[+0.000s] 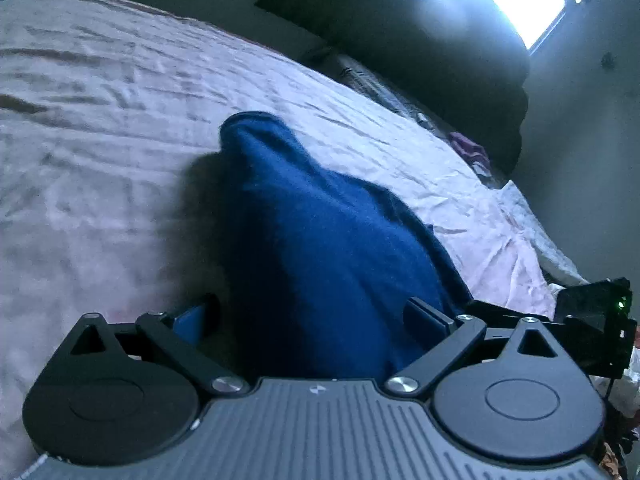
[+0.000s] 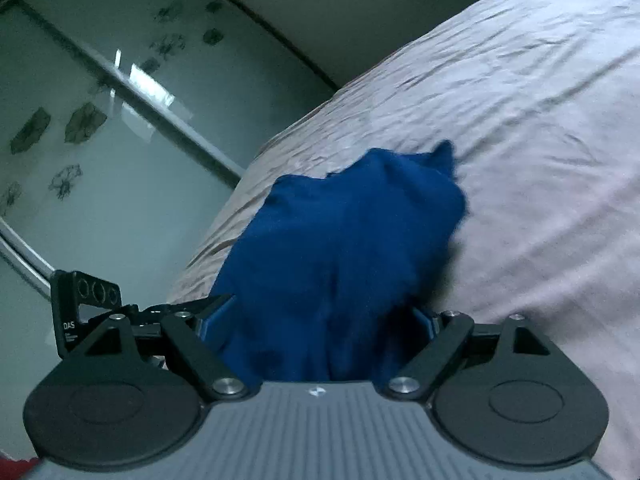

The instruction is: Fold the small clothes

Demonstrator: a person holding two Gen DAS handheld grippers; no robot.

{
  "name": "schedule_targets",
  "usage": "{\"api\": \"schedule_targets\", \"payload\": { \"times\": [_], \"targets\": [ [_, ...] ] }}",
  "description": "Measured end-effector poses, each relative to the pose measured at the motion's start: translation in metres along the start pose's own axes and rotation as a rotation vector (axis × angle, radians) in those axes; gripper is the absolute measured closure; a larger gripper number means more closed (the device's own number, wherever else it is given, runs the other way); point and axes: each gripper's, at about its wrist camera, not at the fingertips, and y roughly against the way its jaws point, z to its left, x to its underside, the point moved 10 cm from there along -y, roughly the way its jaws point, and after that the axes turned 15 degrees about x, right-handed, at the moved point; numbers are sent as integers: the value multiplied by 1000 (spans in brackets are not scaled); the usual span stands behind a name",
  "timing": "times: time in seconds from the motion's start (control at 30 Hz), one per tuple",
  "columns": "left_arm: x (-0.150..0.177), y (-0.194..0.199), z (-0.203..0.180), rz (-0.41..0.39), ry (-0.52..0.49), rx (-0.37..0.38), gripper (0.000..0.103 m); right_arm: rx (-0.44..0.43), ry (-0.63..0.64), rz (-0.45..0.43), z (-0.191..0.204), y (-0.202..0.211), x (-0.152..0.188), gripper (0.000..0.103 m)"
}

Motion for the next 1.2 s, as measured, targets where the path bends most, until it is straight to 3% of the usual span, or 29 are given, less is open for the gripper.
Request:
{"api": "schedule_targets", "payload": {
  "times": [0.13, 0.2, 0.23, 0.27, 0.37, 0.4, 0.47, 0.57, 0.83, 1.2],
  "targets": [
    [-3, -11, -4, -5, -16, 4, 5, -1, 33, 8, 15, -20, -7, 17],
    [-3, -13, -6, -4, -47, -33, 14, 8, 33, 0, 19, -24, -7, 21],
    [-2, -13, -6, -3, -67, -56, 20, 24, 29, -6, 18, -25, -6, 33],
    [-1, -12, -7, -2, -89, -79, 33, 38, 23, -8, 16, -26, -6, 52],
    [-1, -10, -6, -3, -127, -98, 45, 17, -39, -10, 6, -27, -4, 70],
    [-1, -8, -7, -9, -127, -99, 48, 6, -56, -15, 4, -26, -4, 70],
    [-3, -3, -7, -21, -129, -98, 65, 9, -64, -27, 4, -23, -3, 72],
    [-5, 3, -13, -32, -151, -111, 74, 39, -28, -57, 16, -19, -4, 73],
    [-11, 35, -28, -81, -249, -176, 76, 77, 125, -132, 70, -8, -16, 74],
    [-39, 86, -27, -111, -301, -276, 75, 15, 151, -150, 120, -23, -27, 74]
  ]
}}
